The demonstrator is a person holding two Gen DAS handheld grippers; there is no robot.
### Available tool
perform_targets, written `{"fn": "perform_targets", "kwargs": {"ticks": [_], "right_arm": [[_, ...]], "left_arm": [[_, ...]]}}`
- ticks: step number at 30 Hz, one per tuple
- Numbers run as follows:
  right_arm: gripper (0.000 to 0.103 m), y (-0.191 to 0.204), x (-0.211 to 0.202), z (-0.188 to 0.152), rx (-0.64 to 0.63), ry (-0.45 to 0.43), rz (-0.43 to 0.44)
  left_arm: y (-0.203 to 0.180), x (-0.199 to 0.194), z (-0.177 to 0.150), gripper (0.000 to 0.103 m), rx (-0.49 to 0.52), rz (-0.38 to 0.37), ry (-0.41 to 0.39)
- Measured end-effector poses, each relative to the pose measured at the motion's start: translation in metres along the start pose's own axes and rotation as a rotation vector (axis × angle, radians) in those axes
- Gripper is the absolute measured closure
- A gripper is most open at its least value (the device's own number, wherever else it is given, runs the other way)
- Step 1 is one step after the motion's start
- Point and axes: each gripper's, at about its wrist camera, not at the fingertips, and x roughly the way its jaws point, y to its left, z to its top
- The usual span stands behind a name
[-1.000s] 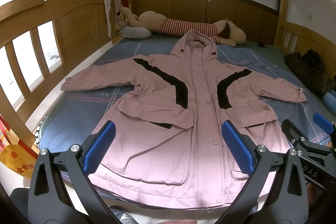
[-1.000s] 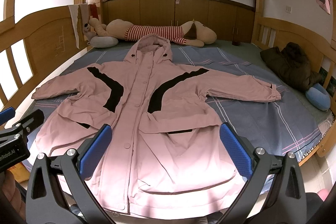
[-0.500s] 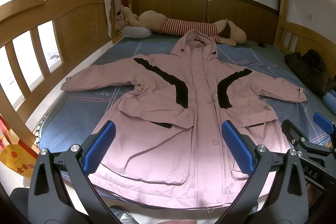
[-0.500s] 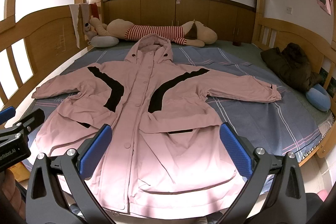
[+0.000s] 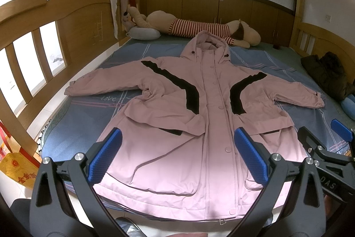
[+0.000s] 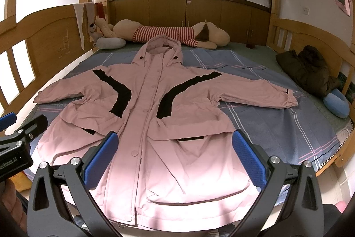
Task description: Fold large clothes
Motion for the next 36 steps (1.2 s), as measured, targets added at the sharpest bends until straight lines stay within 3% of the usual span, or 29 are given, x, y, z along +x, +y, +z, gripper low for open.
{"fn": "perform_targets", "kwargs": {"ticks": [20, 25, 27, 30, 34, 36], "right_arm": [[0.001, 0.0, -0.001, 0.0, 0.0, 0.0, 0.0], [0.001, 0.004, 0.0, -0.001, 0.003, -0.007, 0.006], [0.001, 0.003, 0.0, -0.002, -0.003, -0.021, 0.026], [0.001, -0.004, 0.006, -0.006, -0.007, -0.017, 0.082], [0.001, -0.027, 0.021, -0.009, 0.082, 0.069, 0.234], [0.001, -0.046, 0.034, -0.011, 0.166, 0.129, 0.301]], "left_arm": [[0.001, 0.001, -0.005, 0.002, -0.002, 0.0, 0.008], [0.002, 0.011, -0.009, 0.002, -0.002, -0.054, 0.078], [0.003, 0.021, -0.013, 0.002, 0.016, -0.086, 0.138], [0.006, 0.031, -0.022, 0.002, 0.039, -0.103, 0.157], [0.02, 0.03, -0.017, 0.002, -0.008, -0.191, 0.148], [0.03, 0.046, -0.016, 0.002, -0.028, -0.187, 0.225]]}}
